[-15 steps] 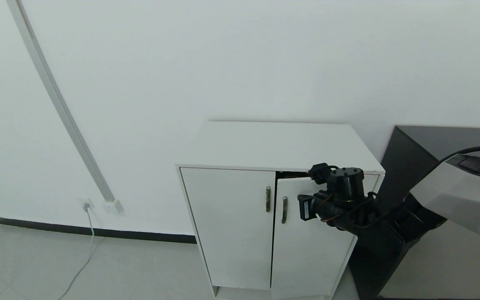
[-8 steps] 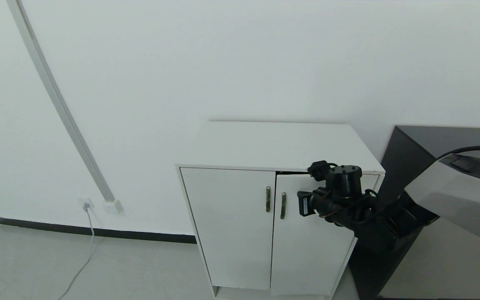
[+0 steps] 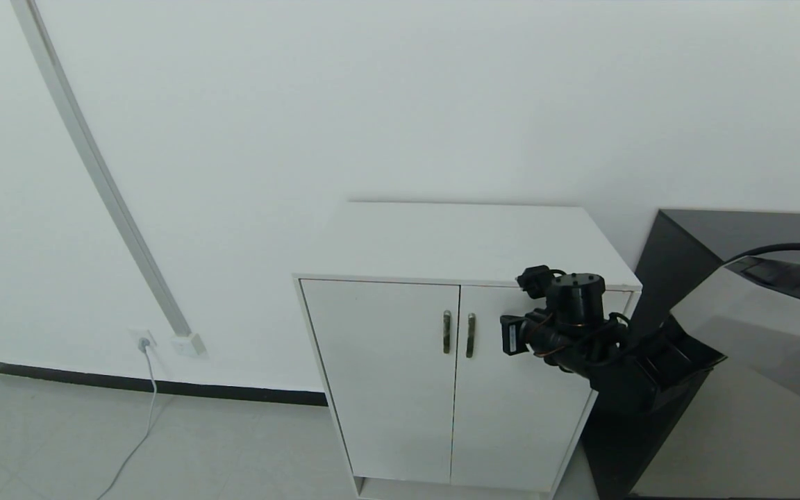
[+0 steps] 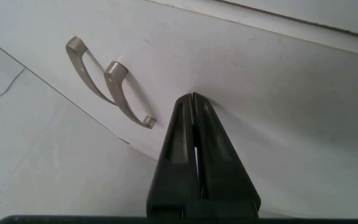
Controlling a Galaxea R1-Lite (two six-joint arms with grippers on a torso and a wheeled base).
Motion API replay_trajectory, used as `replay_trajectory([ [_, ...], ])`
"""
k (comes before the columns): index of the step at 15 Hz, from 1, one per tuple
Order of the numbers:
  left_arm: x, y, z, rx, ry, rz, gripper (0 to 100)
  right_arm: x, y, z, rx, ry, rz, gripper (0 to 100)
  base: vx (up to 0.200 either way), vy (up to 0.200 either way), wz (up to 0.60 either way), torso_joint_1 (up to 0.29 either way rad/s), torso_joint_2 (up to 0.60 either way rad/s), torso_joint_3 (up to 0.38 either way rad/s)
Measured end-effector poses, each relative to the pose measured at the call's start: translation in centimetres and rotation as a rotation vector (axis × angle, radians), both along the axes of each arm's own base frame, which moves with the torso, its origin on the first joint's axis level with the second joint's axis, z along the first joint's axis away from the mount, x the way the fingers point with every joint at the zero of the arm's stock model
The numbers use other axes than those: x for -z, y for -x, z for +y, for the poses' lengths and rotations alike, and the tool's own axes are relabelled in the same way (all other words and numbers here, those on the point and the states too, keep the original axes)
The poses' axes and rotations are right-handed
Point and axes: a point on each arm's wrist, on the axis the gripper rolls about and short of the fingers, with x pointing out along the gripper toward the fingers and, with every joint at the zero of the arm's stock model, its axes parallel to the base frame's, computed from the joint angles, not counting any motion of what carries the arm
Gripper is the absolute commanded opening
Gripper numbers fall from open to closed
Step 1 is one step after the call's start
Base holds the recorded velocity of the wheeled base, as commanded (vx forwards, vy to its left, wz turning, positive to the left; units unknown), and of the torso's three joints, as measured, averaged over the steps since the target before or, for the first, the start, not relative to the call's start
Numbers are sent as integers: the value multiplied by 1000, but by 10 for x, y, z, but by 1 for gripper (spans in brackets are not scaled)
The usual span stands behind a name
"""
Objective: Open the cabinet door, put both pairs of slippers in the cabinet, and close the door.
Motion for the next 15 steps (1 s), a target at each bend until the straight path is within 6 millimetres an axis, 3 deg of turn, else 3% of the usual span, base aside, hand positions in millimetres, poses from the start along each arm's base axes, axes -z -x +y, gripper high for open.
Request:
replay_trajectory([
  [15,0,0,0,0,0,0,0,5,-8,-4,18,-1,3,0,0,0,0,0,0,0],
])
